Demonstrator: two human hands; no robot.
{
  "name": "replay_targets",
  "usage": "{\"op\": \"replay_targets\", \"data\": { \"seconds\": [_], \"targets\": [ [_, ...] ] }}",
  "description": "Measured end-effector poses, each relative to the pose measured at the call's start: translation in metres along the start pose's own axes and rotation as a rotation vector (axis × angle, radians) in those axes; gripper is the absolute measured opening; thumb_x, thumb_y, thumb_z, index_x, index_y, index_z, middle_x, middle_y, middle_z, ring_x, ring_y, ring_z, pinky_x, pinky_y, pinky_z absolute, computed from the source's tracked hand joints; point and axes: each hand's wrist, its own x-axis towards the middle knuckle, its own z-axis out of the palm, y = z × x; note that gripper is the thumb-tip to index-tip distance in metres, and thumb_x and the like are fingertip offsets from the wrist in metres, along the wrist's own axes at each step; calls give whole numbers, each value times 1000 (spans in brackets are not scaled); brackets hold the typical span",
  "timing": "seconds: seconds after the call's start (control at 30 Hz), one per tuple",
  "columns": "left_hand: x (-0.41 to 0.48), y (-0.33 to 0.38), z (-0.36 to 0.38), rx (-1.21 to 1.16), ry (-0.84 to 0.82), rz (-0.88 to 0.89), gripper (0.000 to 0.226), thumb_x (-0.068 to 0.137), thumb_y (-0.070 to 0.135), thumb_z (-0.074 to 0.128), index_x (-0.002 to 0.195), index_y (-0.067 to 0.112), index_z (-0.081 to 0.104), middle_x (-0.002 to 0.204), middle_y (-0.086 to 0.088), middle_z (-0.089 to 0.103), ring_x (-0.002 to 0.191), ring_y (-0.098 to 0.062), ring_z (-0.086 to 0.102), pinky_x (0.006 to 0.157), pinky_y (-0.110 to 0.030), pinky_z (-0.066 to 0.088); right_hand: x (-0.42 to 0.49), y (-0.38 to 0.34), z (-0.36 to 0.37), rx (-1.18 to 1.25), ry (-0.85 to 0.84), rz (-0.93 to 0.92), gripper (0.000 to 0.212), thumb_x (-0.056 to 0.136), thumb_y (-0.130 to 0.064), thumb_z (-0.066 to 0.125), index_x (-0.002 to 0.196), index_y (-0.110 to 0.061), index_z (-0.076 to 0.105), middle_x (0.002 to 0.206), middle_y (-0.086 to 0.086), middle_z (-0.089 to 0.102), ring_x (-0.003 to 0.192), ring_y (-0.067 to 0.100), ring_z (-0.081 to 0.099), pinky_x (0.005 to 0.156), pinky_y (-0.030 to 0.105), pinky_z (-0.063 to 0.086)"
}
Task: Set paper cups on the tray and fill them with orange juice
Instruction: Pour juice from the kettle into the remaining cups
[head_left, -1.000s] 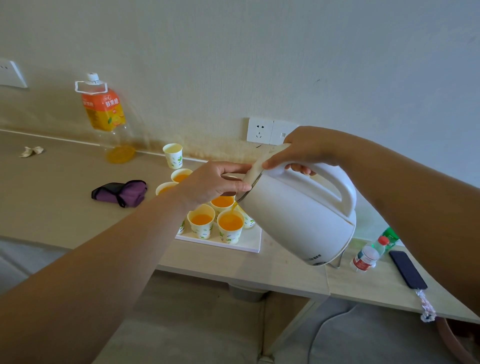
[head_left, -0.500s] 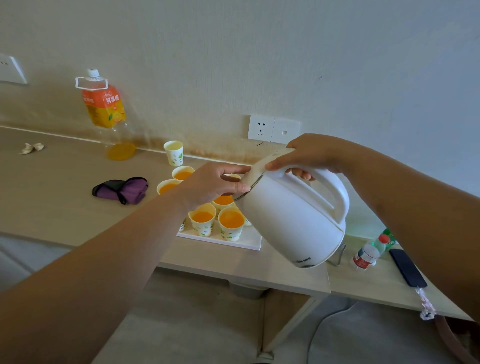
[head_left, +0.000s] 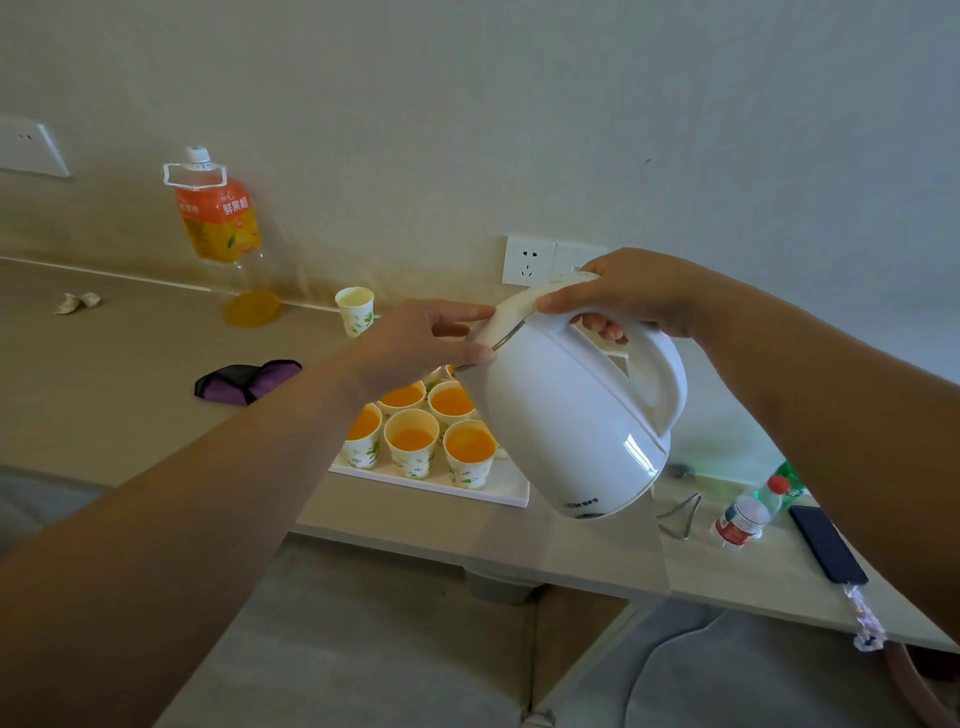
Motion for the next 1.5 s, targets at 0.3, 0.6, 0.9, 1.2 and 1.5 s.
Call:
{"op": "replay_targets", "data": {
  "seconds": [0.3,0.6,0.9,1.2,1.5],
  "targets": [
    [-16,-7,-16,50,38,30,40,87,19,69,124,32,60,96,23,64,75,26,55,57,4,39,14,-20,13,-71,-24,-38,47,70,-56,71,71,-11,57,63,9,55,50,16,46,60,30,40],
    [-19,-34,-26,0,39,-6,37,84,20,72,113,42,65,98,22,72,100,4,64,88,-19,49,31,-34,29,-178,-54,-30,48,69,-60,70,70,-13,61,60,4,59,50,14,51,60,29,43],
    [-18,-47,-31,-74,-16,-22,45,86,17,69,129,27,61,115,7,70,109,-7,64,101,-37,49,41,-42,38,-224,-89,-2,56,72,-59,68,86,-5,67,67,8,61,54,15,53,61,29,44],
    [-18,-54,-30,-123,-10,-26,42,85,15,70,123,30,64,112,8,71,107,-8,65,98,-33,51,42,-44,42,-295,-103,-5,51,72,-62,67,75,-11,63,60,3,60,52,13,52,61,27,41],
    [-14,-62,-30,-125,-11,-45,45,83,19,72,126,30,63,116,6,70,110,-12,64,99,-39,51,44,-46,45,-331,-127,10,51,75,-61,64,74,-9,64,61,5,59,55,14,53,60,27,42]
  ]
}}
